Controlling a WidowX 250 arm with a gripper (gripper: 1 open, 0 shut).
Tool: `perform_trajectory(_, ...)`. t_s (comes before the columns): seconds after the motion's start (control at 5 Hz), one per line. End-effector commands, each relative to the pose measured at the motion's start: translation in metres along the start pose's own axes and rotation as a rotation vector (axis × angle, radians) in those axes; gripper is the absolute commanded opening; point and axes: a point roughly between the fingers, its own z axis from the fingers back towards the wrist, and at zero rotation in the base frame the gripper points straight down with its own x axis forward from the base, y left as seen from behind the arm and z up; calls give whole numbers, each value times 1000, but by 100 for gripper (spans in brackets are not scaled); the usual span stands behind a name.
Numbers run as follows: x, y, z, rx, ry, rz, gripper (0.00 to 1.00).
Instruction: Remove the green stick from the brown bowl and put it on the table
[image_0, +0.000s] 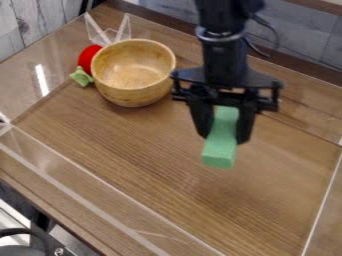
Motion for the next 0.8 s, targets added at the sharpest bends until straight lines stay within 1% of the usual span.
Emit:
perform_trajectory(0.0, 5, -13, 0, 7, -14, 0, 0)
perform_trajectory(0.4, 0, -5, -13, 27, 5, -2, 0)
perform_trajectory(0.6, 0, -2, -20, 31, 9, 16, 0)
